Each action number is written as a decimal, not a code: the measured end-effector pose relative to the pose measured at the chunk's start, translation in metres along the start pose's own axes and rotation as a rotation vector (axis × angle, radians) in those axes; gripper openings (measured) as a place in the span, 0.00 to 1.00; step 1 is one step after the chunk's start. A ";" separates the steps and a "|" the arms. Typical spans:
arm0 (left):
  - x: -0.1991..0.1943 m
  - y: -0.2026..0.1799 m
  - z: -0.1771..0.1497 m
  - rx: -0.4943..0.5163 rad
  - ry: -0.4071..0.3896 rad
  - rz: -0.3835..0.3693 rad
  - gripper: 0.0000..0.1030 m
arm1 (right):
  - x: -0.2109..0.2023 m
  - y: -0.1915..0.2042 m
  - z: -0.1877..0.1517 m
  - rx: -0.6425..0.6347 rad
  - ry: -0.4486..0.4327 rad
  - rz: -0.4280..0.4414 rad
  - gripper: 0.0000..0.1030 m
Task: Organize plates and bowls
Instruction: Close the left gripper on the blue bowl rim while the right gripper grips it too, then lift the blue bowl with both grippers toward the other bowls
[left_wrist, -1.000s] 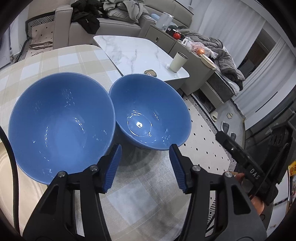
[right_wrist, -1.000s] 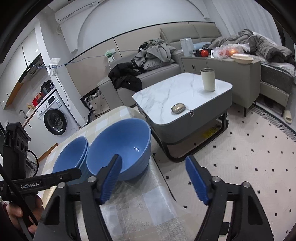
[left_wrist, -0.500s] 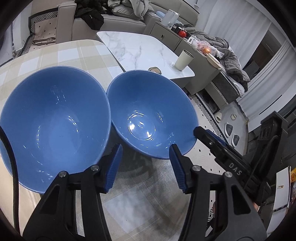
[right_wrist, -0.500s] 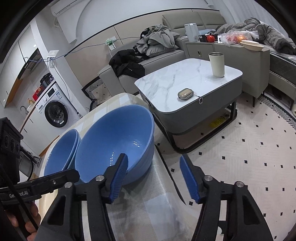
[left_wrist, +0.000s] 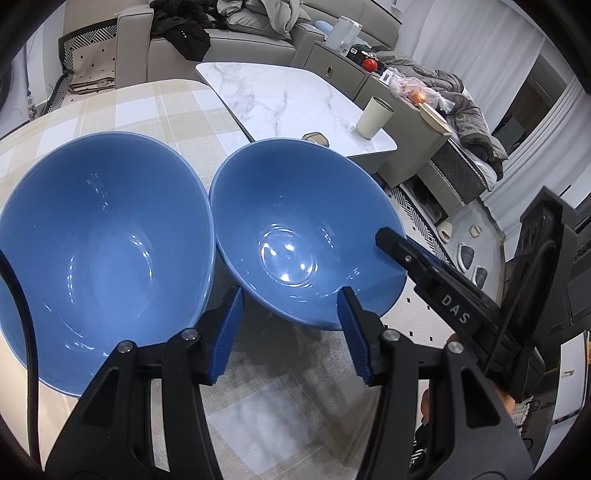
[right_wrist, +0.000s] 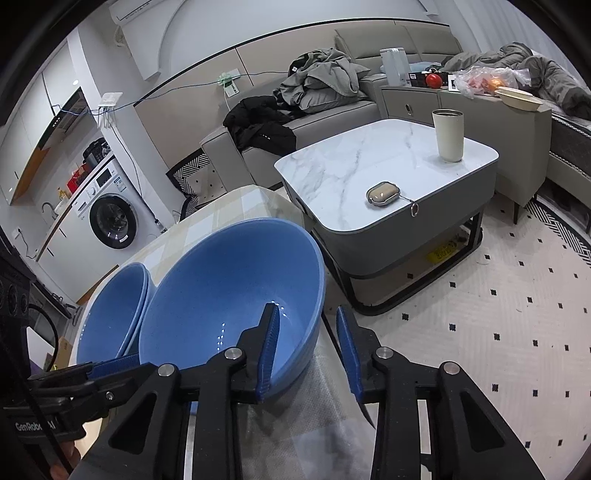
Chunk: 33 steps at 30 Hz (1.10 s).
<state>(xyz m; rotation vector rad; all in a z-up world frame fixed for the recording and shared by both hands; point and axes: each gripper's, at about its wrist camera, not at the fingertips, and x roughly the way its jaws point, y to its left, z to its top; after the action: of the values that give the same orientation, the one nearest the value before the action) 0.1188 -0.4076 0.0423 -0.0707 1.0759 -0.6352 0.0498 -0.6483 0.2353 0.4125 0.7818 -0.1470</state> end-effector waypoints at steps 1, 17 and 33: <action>0.001 -0.001 0.000 0.003 -0.001 0.006 0.47 | 0.003 0.000 0.001 0.000 0.003 -0.003 0.28; 0.004 -0.005 -0.002 0.054 -0.016 0.053 0.31 | 0.003 0.002 -0.003 -0.018 0.001 -0.028 0.18; -0.024 -0.017 -0.014 0.110 -0.059 0.012 0.31 | -0.034 0.007 -0.011 -0.026 -0.045 -0.063 0.18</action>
<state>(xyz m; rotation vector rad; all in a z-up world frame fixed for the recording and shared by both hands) 0.0920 -0.4061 0.0610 0.0122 0.9826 -0.6766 0.0211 -0.6379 0.2549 0.3587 0.7525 -0.2042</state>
